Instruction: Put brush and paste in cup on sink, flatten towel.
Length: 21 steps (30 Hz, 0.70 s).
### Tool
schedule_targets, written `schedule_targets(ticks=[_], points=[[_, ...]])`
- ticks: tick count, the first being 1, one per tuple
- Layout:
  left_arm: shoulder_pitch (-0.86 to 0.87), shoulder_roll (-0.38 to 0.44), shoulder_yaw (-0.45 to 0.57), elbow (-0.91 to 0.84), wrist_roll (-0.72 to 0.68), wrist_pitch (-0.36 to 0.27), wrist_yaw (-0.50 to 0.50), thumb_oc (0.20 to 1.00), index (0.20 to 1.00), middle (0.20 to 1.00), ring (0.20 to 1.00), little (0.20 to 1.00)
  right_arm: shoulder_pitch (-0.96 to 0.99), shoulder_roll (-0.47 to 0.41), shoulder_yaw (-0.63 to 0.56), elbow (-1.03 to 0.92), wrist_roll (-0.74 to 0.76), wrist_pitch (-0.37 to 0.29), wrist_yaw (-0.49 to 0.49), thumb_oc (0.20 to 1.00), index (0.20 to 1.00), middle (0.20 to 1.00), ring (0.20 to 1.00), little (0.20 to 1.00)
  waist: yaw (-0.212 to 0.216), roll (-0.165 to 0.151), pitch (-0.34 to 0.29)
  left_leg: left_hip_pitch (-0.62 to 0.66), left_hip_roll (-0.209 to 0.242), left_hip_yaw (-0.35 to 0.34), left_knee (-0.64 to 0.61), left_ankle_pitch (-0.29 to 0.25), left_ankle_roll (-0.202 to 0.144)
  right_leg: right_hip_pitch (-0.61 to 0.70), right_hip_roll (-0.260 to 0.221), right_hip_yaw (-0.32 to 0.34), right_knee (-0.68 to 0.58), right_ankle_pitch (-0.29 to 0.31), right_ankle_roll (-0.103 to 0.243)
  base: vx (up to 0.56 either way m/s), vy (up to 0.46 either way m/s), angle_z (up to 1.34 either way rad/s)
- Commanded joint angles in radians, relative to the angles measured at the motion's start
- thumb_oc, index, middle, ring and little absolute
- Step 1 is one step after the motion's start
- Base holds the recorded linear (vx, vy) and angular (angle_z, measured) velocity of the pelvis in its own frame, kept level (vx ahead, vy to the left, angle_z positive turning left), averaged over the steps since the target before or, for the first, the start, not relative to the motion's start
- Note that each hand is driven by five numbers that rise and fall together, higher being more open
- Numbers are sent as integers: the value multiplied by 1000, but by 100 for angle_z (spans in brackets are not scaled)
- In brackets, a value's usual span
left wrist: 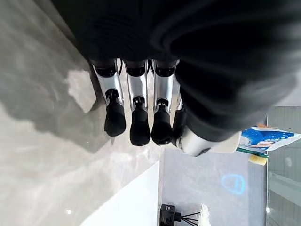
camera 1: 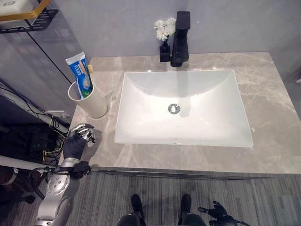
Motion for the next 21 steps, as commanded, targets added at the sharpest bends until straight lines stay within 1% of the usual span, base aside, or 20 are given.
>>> schedule_targets(ticks=[1, 3, 4, 6, 14, 21], points=[[-25, 16, 59, 55, 46, -27, 37, 200, 200, 200, 200, 200, -22, 25, 13, 7, 25, -2, -6, 1000, 1000, 1000, 1000, 1000, -24, -23, 14, 18, 75, 22, 7, 13, -56, -25, -52, 28, 0, 44, 31, 0, 0, 0], [-57, 13, 55, 87, 62, -30, 50, 200, 200, 200, 200, 200, -14, 26, 16, 13, 15, 1, -9, 1000, 1000, 1000, 1000, 1000, -29, -25, 11, 18, 75, 23, 7, 12, -57, -26, -50, 29, 0, 44, 29, 17, -3, 0], [-99, 14, 48, 126, 79, -31, 62, 200, 200, 200, 200, 200, -10, 29, 21, 24, 6, 8, -10, 1000, 1000, 1000, 1000, 1000, -38, -28, 7, 20, 77, 26, 7, 10, -58, -27, -48, 31, 0, 44, 29, 0, 0, 0], [-118, 15, 44, 139, 86, -31, 66, 200, 200, 200, 200, 200, -9, 28, 23, 23, 2, 9, -10, 1000, 1000, 1000, 1000, 1000, -41, -30, 7, 20, 77, 28, 7, 9, -58, -28, -46, 33, 0, 43, 28, 6, 0, -2], [-260, -5, 23, 219, 107, -48, 145, 200, 200, 200, 200, 200, -6, 32, 47, 12, -6, 13, -17, 1000, 1000, 1000, 1000, 1000, -65, -48, -2, 22, 82, 40, 7, 4, -59, -36, -38, 47, 0, 44, 29, 13, -4, -8], [-368, 18, 24, 294, 110, -60, 205, 200, 200, 200, 200, 200, 0, 32, 65, -4, -9, 13, -18, 1000, 1000, 1000, 1000, 1000, -80, -70, -11, 23, 89, 52, 7, 3, -62, -50, -29, 61, 0, 47, 30, 19, -4, -11]])
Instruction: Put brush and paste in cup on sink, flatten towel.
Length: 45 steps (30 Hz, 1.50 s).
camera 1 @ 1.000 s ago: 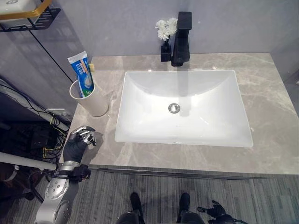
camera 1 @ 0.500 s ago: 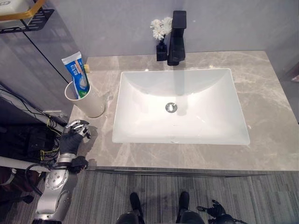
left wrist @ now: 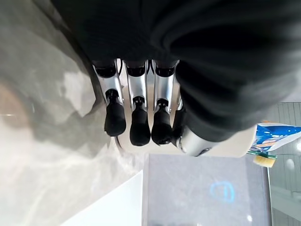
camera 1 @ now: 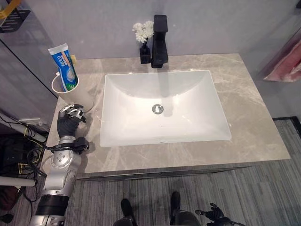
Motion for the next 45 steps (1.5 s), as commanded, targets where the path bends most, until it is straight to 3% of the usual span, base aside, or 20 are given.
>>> schedule_targets(ticks=[1, 11, 17, 25, 33, 45], points=[[-72, 37, 6, 68, 12, -53, 29, 200, 200, 200, 200, 200, -6, 12, 25, -7, -7, 3, -15, 1000, 1000, 1000, 1000, 1000, -10, -10, 12, 23, 69, 6, 7, 0, -59, -18, -48, 14, 0, 30, 47, 14, -10, -5], [-221, 121, -15, 240, 125, -35, 90, 200, 200, 200, 200, 200, 23, -17, 62, -53, -48, -1, -12, 1000, 1000, 1000, 1000, 1000, -28, -40, 9, 8, 78, 8, 7, 6, -66, -31, -40, 17, 0, 34, 50, 3, -2, -1], [-359, 189, -58, 380, 90, -31, 113, 200, 200, 200, 200, 200, 12, -18, 88, -60, -44, 0, -10, 1000, 1000, 1000, 1000, 1000, -39, -54, 18, -10, 76, 8, 7, 10, -66, -55, -39, 25, 0, 46, 55, 0, 0, 0], [-524, 269, -139, 511, 68, -34, 129, 200, 200, 200, 200, 200, -1, -18, 131, -84, -47, -7, -12, 1000, 1000, 1000, 1000, 1000, -52, -69, 36, -49, 72, 11, 7, 20, -63, -99, -41, 38, 0, 65, 64, -3, 2, 0], [-781, 369, -296, 750, 70, -11, 110, 200, 200, 200, 200, 200, -27, -27, 166, -94, -18, -22, -20, 1000, 1000, 1000, 1000, 1000, -70, -75, 55, -88, 66, 14, 7, 25, -61, -146, -46, 56, 0, 91, 77, -2, 7, -1], [-893, 404, -368, 888, 98, -2, 106, 200, 200, 200, 200, 200, -37, -28, 186, -110, 5, -41, -23, 1000, 1000, 1000, 1000, 1000, -80, -78, 58, -100, 59, 13, 7, -3, -64, -173, -49, 82, 0, 94, 99, 26, 22, -5]])
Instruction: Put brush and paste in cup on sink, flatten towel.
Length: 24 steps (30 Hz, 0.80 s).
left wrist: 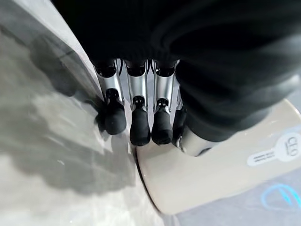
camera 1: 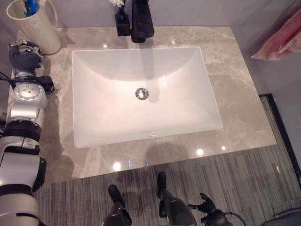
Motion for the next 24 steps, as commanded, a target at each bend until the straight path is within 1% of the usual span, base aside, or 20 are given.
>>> schedule_targets(ticks=[1, 2, 3, 5, 6, 7, 8, 9, 11, 12, 13, 17, 24], points=[[-42, 47, -29, 79, 38, -2, -9, 200, 200, 200, 200, 200, -24, -10, 32, -1, 37, -18, -18, 1000, 1000, 1000, 1000, 1000, -2, -1, 6, 32, 44, -20, 7, -25, -54, -15, -65, 45, 0, 63, 112, 19, 13, -5], [-43, 46, -32, 83, 48, 2, -8, 200, 200, 200, 200, 200, -25, -9, 33, 2, 37, -18, -17, 1000, 1000, 1000, 1000, 1000, -2, -2, 6, 31, 44, -21, 7, -25, -53, -16, -66, 46, 0, 65, 112, 23, 16, -7], [-41, 51, -51, 83, 90, 11, -23, 200, 200, 200, 200, 200, -28, -9, 32, 12, 40, -19, -17, 1000, 1000, 1000, 1000, 1000, 0, -3, 7, 27, 42, -25, 7, -25, -52, -17, -68, 44, 0, 65, 113, 15, 8, -7], [-37, 52, -51, 82, 105, 14, -20, 200, 200, 200, 200, 200, -27, -7, 30, 16, 41, -22, -17, 1000, 1000, 1000, 1000, 1000, 2, -6, 6, 24, 41, -29, 7, -26, -51, -17, -72, 42, 0, 64, 113, -31, 4, -2], [-37, 52, -48, 84, 102, 13, -20, 200, 200, 200, 200, 200, -26, -8, 29, 16, 43, -23, -16, 1000, 1000, 1000, 1000, 1000, -1, -12, 10, 14, 38, -21, 7, -2, -41, -26, -76, 34, 0, 82, 102, 0, 0, 0], [-36, 52, -49, 84, 102, 13, -21, 200, 200, 200, 200, 200, -25, -8, 29, 16, 43, -23, -16, 1000, 1000, 1000, 1000, 1000, 1, -7, 5, 23, 40, -33, 7, -27, -49, -16, -73, 40, 0, 64, 113, -79, -17, 4], [-44, 58, -49, 94, 112, 16, -16, 200, 200, 200, 200, 200, -23, -9, 31, 10, 42, -25, -13, 1000, 1000, 1000, 1000, 1000, -1, -15, 8, 11, 38, -24, 7, -2, -40, -25, -77, 31, 0, 82, 103, 85, 23, 4], [-48, 59, -48, 104, 116, 20, -14, 200, 200, 200, 200, 200, -22, -8, 32, 6, 42, -27, -13, 1000, 1000, 1000, 1000, 1000, 1, -14, 3, 20, 39, -35, 7, -28, -48, -15, -74, 35, 0, 64, 114, 2, 2, 4], [-62, 69, -45, 123, 134, 27, 0, 200, 200, 200, 200, 200, -27, -6, 36, -1, 43, -29, -13, 1000, 1000, 1000, 1000, 1000, -1, -19, 4, 21, 38, -31, 7, -31, -47, -15, -74, 30, 0, 67, 117, 2, 13, 3], [-63, 70, -45, 123, 135, 27, 0, 200, 200, 200, 200, 200, -29, -6, 36, -2, 43, -29, -13, 1000, 1000, 1000, 1000, 1000, -2, -25, 9, 10, 35, -20, 7, -5, -38, -26, -77, 25, 0, 86, 108, 0, 0, 0], [-64, 75, -44, 126, 139, 28, 5, 200, 200, 200, 200, 200, -31, -5, 39, -6, 44, -29, -11, 1000, 1000, 1000, 1000, 1000, 0, -22, 7, 22, 36, -25, 7, -33, -46, -16, -74, 32, 0, 74, 118, 0, 0, 0], [-63, 110, -19, 138, 119, 26, 16, 200, 200, 200, 200, 200, -28, 3, 50, -21, 51, -33, 3, 1000, 1000, 1000, 1000, 1000, 8, -32, 12, 28, 38, -10, 7, -37, -45, -16, -75, 36, 0, 86, 119, 34, 26, -3], [-90, 125, -7, 175, 77, 14, 25, 200, 200, 200, 200, 200, -21, 3, 55, 5, 45, -31, 6, 1000, 1000, 1000, 1000, 1000, 8, -42, 14, 25, 38, -12, 7, -39, -44, -15, -76, 30, 0, 82, 121, 15, 11, -3]])
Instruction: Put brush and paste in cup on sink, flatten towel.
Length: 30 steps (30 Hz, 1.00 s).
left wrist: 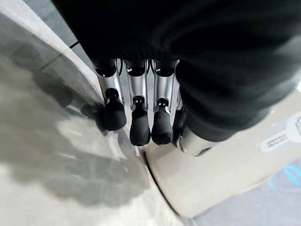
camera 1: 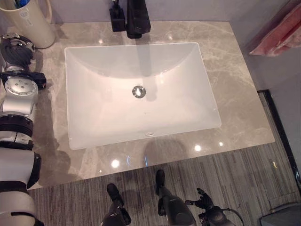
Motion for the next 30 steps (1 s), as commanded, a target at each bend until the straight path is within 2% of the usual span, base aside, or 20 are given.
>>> schedule_targets(ticks=[1, 12, 20, 22, 23, 26, 30], points=[[-54, 81, 6, 95, -55, -5, 33, 200, 200, 200, 200, 200, -4, 1, 18, 21, 6, -5, 0, 1000, 1000, 1000, 1000, 1000, 12, -26, 15, 35, 32, -27, 7, -40, -45, 1, -82, 21, -1, 78, 127, 29, 12, -6], [-124, 111, -15, 91, -116, -48, 71, 200, 200, 200, 200, 200, 37, -38, 23, -68, 5, -28, 3, 1000, 1000, 1000, 1000, 1000, -11, -58, -6, 0, 45, -33, 7, -45, -45, -35, -62, 41, -1, 106, 133, 18, 8, -2], [-99, 119, -48, -4, -47, -80, 74, 200, 200, 200, 200, 200, 52, -63, 20, -105, -13, -48, 4, 1000, 1000, 1000, 1000, 1000, -20, -58, -10, -23, 42, -46, 7, -47, -43, -55, -63, 49, -1, 106, 133, 4, 8, 0], [-88, 116, -47, -41, -33, -93, 84, 200, 200, 200, 200, 200, 50, -74, 23, -121, -22, -51, 4, 1000, 1000, 1000, 1000, 1000, -25, -58, -13, -29, 41, -49, 7, -48, -42, -64, -61, 57, -1, 114, 133, 0, 0, 0], [-89, 112, -55, -62, -9, -100, 87, 200, 200, 200, 200, 200, 59, -106, 54, -193, -62, -68, 28, 1000, 1000, 1000, 1000, 1000, -26, -62, -17, -33, 43, -51, 7, -47, -43, -69, -60, 63, -1, 113, 133, 0, 0, 0], [-99, 76, -58, -78, -30, -117, 89, 200, 200, 200, 200, 200, 100, -166, 52, -220, -108, -71, 36, 1000, 1000, 1000, 1000, 1000, -35, -66, -31, -40, 44, -59, 7, -49, -42, -73, -60, 63, -1, 108, 133, 0, 0, 0], [-112, 52, -77, -85, -15, -117, 89, 200, 200, 200, 200, 200, 101, -149, 1, -169, -66, -65, 19, 1000, 1000, 1000, 1000, 1000, -39, -68, -32, -40, 43, -60, 7, -49, -41, -73, -60, 64, -1, 102, 133, 0, 0, 0]])
